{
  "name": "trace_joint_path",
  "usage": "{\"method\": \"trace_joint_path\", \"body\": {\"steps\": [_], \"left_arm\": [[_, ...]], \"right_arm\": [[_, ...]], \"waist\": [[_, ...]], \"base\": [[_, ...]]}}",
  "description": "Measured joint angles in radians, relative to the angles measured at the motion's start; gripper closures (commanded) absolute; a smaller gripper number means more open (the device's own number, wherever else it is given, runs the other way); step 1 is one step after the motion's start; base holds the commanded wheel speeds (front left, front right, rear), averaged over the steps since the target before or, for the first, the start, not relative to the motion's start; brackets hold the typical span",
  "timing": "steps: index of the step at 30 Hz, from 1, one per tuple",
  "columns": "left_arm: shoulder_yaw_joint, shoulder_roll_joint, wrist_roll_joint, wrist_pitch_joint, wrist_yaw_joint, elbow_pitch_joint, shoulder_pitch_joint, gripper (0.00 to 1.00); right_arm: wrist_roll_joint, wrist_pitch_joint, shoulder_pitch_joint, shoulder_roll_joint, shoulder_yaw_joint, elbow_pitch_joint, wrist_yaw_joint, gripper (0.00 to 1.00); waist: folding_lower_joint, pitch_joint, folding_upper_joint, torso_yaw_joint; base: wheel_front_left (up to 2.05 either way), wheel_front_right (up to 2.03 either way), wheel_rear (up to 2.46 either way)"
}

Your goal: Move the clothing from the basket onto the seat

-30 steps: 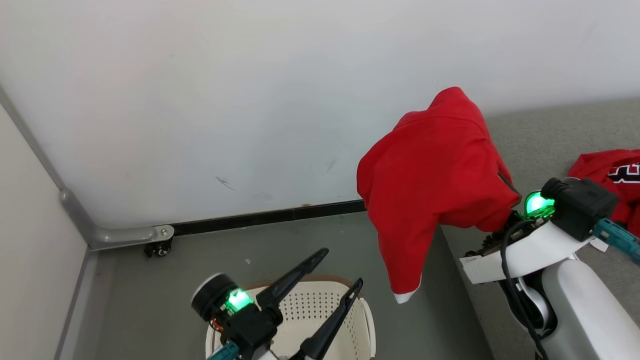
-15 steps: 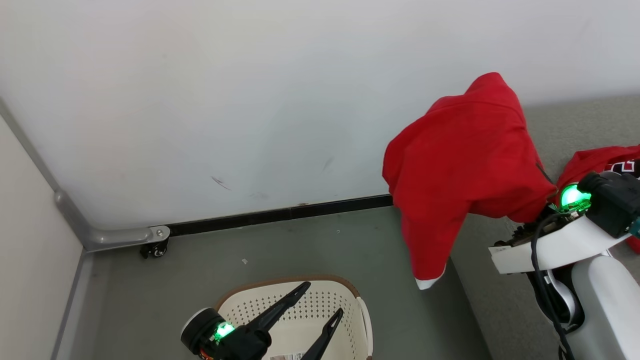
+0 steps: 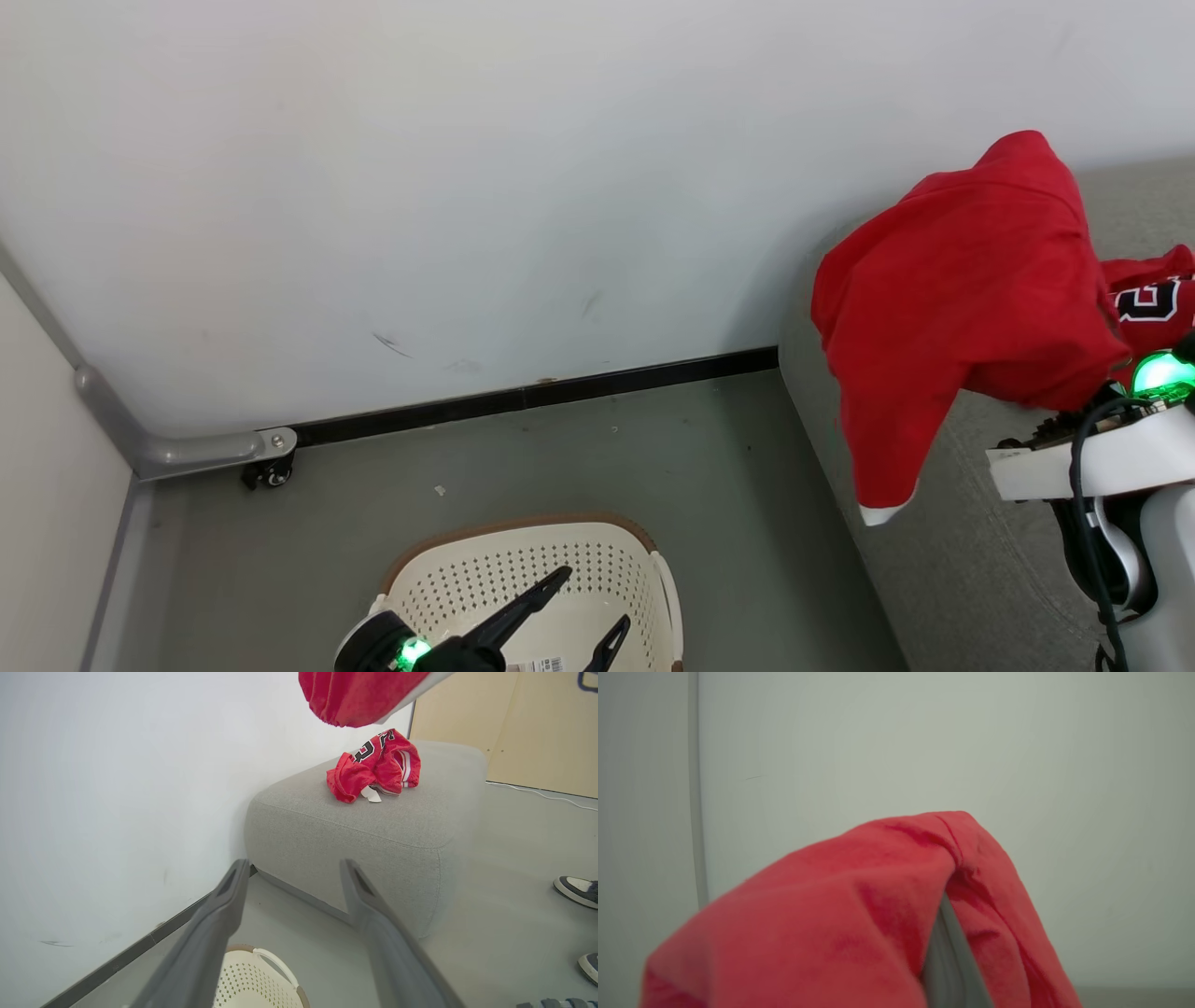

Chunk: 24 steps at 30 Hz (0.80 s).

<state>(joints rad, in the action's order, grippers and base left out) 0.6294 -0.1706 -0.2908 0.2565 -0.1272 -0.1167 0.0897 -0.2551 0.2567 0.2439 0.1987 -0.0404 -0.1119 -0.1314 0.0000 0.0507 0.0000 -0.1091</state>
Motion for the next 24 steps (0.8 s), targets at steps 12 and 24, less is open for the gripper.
{"method": "trace_joint_path", "body": {"steps": [12, 24], "left_arm": [[0.016, 0.004, 0.012, 0.000, 0.000, -0.022, -0.015, 0.00], [0.052, 0.007, 0.012, 0.000, 0.000, -0.025, -0.014, 0.00]], "right_arm": [[0.011, 0.000, -0.054, 0.000, 0.092, -0.006, 0.000, 1.00], [0.029, 0.000, -0.101, -0.020, 0.148, -0.004, 0.000, 1.00]], "waist": [[0.0000, -0.010, 0.0000, -0.048], [0.0000, -0.029, 0.0000, -0.108]], "base": [[0.00, 0.00, 0.00], [0.00, 0.00, 0.00]]}}
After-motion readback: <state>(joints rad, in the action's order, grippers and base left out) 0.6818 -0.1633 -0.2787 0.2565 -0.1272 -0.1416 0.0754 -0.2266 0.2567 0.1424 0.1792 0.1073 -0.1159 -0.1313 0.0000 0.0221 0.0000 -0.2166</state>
